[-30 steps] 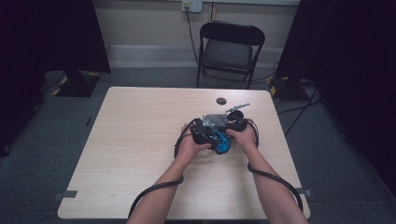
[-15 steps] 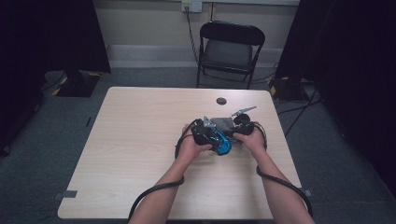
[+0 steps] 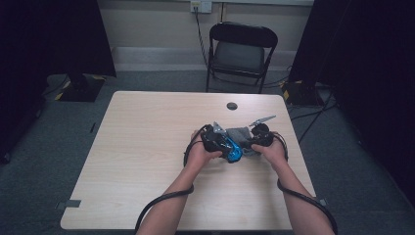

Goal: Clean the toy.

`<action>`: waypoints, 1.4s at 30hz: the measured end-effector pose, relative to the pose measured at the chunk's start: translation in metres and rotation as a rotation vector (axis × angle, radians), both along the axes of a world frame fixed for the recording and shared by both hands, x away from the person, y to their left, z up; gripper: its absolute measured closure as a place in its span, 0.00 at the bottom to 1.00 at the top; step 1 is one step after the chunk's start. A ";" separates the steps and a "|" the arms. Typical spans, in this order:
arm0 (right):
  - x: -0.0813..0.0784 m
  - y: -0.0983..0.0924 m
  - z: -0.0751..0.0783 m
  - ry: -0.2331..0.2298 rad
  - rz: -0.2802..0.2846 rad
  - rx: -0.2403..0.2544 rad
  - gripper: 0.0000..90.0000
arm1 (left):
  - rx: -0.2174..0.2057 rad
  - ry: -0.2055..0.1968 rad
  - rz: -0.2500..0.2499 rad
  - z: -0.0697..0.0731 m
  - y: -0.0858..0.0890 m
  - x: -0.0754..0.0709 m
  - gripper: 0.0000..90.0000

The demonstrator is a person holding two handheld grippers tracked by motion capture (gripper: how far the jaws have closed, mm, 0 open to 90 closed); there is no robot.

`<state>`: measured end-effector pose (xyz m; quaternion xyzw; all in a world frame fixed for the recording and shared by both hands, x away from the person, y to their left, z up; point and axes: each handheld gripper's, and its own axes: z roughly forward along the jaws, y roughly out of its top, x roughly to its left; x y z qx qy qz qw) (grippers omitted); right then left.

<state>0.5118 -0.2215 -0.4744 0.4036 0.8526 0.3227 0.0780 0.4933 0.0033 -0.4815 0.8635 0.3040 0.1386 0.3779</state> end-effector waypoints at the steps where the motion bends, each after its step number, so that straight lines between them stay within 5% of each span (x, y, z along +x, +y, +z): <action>1: -0.001 -0.001 0.000 0.003 -0.004 0.004 0.77 | 0.001 0.001 0.001 0.000 0.000 0.000 0.16; 6: -0.006 -0.003 0.000 -0.011 -0.007 0.002 0.75 | 0.002 0.005 0.002 0.001 -0.001 0.000 0.16; 12: -0.009 -0.003 0.003 -0.041 -0.035 -0.012 0.62 | 0.001 0.003 0.001 0.000 0.000 0.000 0.16; 19: -0.004 -0.006 0.013 -0.055 -0.176 0.063 0.56 | -0.001 0.000 -0.001 0.000 0.000 0.000 0.16; 27: 0.007 -0.001 0.002 0.011 -0.325 0.047 0.60 | 0.000 0.000 -0.005 0.000 0.000 0.000 0.16; 33: 0.004 0.010 -0.005 -0.013 -0.290 -0.018 0.69 | -0.002 -0.003 -0.005 0.000 0.001 0.000 0.16; 36: 0.003 0.010 -0.004 0.004 -0.253 -0.007 0.79 | -0.002 -0.002 -0.005 0.000 0.001 0.000 0.16; 42: -0.003 0.002 -0.002 0.022 -0.217 0.004 0.82 | -0.005 -0.004 -0.007 -0.001 0.001 0.000 0.16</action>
